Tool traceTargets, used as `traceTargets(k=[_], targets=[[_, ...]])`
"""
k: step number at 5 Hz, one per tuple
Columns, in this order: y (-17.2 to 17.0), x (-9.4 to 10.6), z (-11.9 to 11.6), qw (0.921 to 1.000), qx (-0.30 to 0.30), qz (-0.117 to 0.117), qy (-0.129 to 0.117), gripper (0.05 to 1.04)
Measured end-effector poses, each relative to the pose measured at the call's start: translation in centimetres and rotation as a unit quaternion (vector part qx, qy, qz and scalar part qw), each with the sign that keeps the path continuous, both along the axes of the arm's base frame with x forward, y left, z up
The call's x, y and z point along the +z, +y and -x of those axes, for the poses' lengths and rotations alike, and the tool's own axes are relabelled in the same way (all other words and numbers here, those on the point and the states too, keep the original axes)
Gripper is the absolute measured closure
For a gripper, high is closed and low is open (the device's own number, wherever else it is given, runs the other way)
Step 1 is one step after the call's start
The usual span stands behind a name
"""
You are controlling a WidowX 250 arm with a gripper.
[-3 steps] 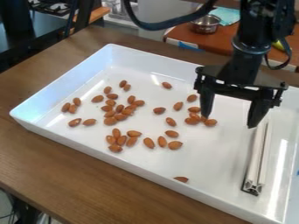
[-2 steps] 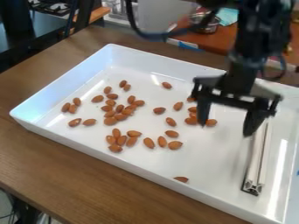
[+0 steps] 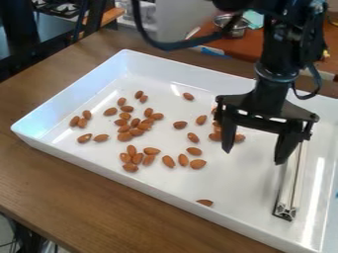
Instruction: Sweep into pile
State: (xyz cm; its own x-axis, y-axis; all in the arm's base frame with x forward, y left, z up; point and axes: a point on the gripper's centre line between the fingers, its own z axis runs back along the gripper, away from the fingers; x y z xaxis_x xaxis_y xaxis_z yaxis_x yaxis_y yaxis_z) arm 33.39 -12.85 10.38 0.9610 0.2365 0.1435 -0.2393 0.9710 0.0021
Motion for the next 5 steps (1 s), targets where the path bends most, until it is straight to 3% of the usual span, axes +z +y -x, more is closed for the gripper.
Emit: traceTargets(k=[1,3,5], targets=[[-0.4,0.9,0.3,0.9999,-0.003,0.015,-0.001,0.083],[-2.1,1.1,0.8,0.9998,-0.003,0.018,0.010,0.083],[-3.9,-0.2,-0.6,0.9997,0.010,0.010,0.018,0.083]])
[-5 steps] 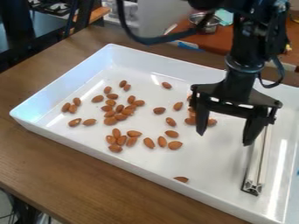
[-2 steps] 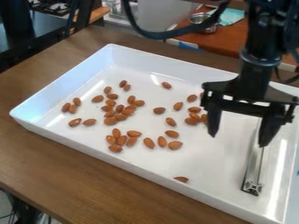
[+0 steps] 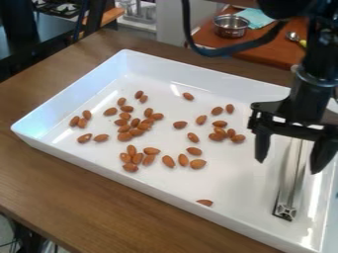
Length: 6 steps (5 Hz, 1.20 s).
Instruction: Sweep into pile
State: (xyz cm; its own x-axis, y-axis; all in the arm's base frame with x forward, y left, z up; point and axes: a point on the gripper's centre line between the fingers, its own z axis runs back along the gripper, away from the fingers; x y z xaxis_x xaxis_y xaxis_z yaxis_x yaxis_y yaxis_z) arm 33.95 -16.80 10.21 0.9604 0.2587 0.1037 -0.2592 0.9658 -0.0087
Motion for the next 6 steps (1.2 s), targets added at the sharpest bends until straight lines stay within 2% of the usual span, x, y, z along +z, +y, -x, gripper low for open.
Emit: traceTargets(k=[1,2,3,4,6], targets=[[-0.1,-1.2,-0.4,0.9999,0.007,-0.014,0.007,0.134],[-0.1,-1.4,-0.6,0.9999,0.001,-0.013,-0.004,0.419],[0.5,-2.3,-0.1,0.9997,-0.008,-0.024,0.003,0.688],[2.0,-2.4,-0.2,0.9996,-0.006,-0.026,-0.001,0.702],[7.2,-2.5,-0.5,0.9993,-0.017,-0.034,-0.006,0.702]])
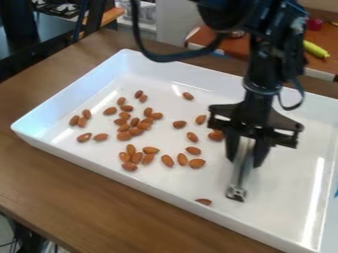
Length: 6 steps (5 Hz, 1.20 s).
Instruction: Sweep into pile
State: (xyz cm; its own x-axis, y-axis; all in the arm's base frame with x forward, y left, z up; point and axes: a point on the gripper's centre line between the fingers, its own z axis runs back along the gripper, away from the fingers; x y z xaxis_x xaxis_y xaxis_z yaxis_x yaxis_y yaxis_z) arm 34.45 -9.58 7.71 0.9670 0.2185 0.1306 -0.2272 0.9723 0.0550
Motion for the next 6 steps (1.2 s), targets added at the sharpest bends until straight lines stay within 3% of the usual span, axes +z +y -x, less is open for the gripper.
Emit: traceTargets(k=[2,3,4,5,6], targets=[[4.5,-0.1,-0.9,0.9984,-0.034,-0.027,-0.036,0.703],[7.0,-0.2,-1.1,0.9967,-0.048,-0.051,-0.042,0.703],[10.2,-0.1,-1.1,0.9933,-0.071,-0.087,-0.028,0.703],[14.3,-0.2,-0.5,0.9873,-0.083,-0.135,0.010,0.703],[15.5,-0.4,-0.2,0.9771,-0.113,-0.174,0.049,0.703]])
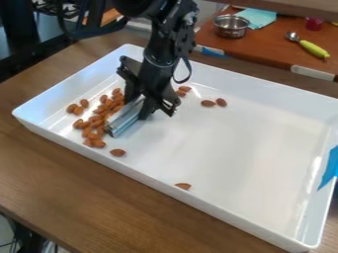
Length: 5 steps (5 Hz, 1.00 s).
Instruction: Sweep into pile
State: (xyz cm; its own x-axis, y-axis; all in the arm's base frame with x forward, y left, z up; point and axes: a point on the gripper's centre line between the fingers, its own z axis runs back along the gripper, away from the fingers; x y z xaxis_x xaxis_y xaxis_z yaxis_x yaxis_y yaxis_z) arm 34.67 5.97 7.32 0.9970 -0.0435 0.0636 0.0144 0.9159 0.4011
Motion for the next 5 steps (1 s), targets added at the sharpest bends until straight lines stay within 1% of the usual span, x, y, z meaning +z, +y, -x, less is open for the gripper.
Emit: traceTargets(k=[1,2,3,4,5], targets=[[2.2,0.0,0.0,0.9991,0.004,-0.039,0.018,0.703],[3.7,0.2,0.1,0.9979,0.007,-0.061,0.019,0.703],[3.7,0.4,1.3,0.9987,0.012,-0.041,0.029,0.703],[2.0,1.3,2.7,0.9986,0.005,0.024,0.047,0.703],[-0.9,2.8,2.6,0.9962,0.003,0.086,0.015,0.703]])
